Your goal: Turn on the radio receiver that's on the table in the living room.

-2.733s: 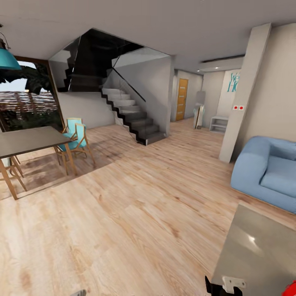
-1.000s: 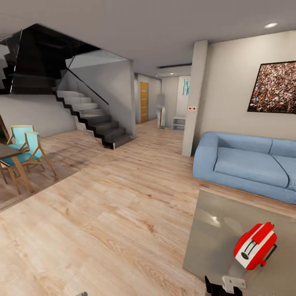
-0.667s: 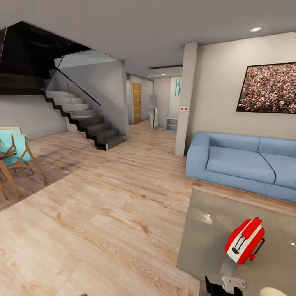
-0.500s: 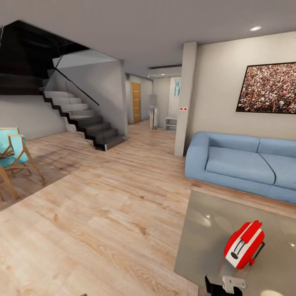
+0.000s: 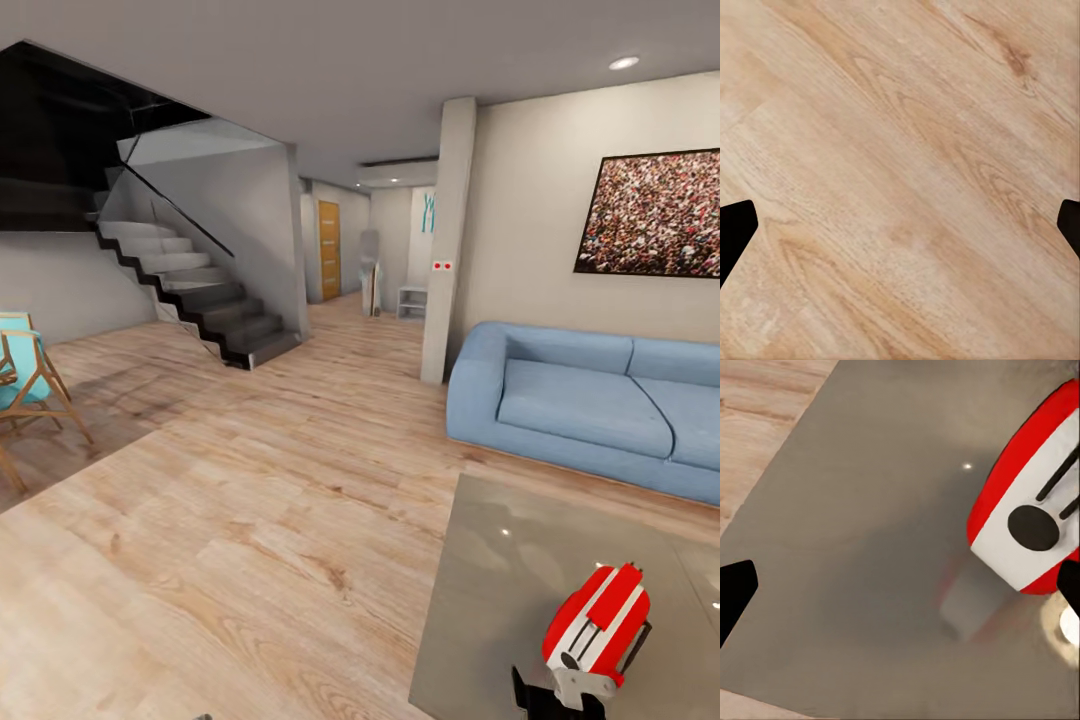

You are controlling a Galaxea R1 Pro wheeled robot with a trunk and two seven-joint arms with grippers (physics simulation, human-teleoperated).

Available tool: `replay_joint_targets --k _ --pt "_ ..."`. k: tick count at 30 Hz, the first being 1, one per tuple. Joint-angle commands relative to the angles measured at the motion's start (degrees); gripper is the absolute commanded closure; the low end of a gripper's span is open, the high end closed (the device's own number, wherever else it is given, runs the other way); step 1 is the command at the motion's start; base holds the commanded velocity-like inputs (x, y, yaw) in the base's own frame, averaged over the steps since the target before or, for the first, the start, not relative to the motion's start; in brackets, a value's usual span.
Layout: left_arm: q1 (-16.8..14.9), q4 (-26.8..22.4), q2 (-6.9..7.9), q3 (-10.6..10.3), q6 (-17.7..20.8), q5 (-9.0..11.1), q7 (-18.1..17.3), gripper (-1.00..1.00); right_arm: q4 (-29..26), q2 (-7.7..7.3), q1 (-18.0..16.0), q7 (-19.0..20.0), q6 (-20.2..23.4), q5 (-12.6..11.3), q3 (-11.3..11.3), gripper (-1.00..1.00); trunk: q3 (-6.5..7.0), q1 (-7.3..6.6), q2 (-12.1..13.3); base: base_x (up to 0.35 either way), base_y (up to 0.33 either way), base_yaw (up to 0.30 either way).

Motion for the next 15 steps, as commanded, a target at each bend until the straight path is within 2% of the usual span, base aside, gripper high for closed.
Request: replay_joint_targets --k 1,3,5,8,15 --pt "0.0 0.0 0.0 0.0 0.0 0.0 0.0 -1.0 -0.4 -0.23 -0.2 -0.1 0.0 0.0 -0.4 -1.0 0.0 0.0 0.0 0.008 -0.003 0.0" --pt "0.0 0.0 0.0 0.0 0.0 0.0 0.0 -1.0 -0.6 -0.78 -0.3 -0.1 0.0 0.0 -1.3 -1.0 0.0 0.0 0.0 0.004 -0.002 0.0" --pt "0.0 0.0 0.0 0.0 0.0 0.0 0.0 -1.0 -0.5 -1.93 -0.4 -0.1 -0.1 -0.2 -4.1 -1.0 0.0 0.0 0.0 0.001 0.0 0.0" --pt "0.0 0.0 0.0 0.0 -0.3 0.0 0.0 -1.0 -0.1 -2.4 -0.4 0.0 -0.2 -0.6 -6.7 -1.0 0.0 0.0 0.0 0.0 0.0 0.0" --pt "0.0 0.0 0.0 0.0 -0.9 0.0 0.1 -1.0 0.2 -2.43 -0.4 0.0 -0.2 -0.8 -7.4 -1.0 0.0 0.0 0.0 0.0 0.0 0.0"
